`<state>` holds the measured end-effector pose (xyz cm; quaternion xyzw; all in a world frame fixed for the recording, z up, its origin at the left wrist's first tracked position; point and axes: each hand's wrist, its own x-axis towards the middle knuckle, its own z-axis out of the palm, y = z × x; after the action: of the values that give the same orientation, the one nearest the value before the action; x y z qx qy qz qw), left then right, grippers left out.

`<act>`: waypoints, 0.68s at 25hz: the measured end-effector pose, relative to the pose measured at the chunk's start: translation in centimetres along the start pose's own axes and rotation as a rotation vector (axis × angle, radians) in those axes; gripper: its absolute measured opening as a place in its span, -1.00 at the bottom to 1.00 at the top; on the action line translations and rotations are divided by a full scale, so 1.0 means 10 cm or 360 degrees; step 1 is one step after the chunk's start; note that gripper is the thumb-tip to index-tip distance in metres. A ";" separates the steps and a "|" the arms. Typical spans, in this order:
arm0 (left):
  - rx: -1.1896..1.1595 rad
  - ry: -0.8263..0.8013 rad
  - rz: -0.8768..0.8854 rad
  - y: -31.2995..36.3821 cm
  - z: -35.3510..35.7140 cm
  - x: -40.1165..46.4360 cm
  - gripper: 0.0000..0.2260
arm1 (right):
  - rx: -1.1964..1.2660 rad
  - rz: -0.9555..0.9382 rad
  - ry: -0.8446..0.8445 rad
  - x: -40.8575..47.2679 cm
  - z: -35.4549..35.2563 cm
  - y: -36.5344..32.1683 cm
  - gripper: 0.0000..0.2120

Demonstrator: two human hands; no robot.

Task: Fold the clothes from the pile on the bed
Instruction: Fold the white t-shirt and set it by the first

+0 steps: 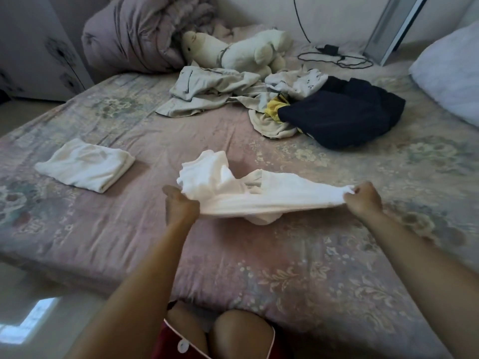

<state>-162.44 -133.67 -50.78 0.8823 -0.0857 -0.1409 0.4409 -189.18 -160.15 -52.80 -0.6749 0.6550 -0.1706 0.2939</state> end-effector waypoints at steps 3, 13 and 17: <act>0.1026 -0.0531 -0.0191 -0.35 0.05 -0.27 -0.20 | -0.0460 -0.0120 -0.0320 -0.19 0.12 0.12 -0.62; 0.1740 -0.0613 0.1518 0.22 0.62 0.03 -0.50 | -0.0676 -0.1154 -0.0644 -0.26 0.84 -1.14 -0.53; 0.1814 -0.0747 0.1487 0.00 0.82 0.08 -0.43 | -0.0841 -0.1044 -0.0815 -0.07 1.20 -1.34 -0.55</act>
<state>-164.32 -140.12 -55.61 0.7923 -0.5995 -0.0577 -0.0974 -171.36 -157.85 -53.59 -0.9172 0.3355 0.0893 0.1952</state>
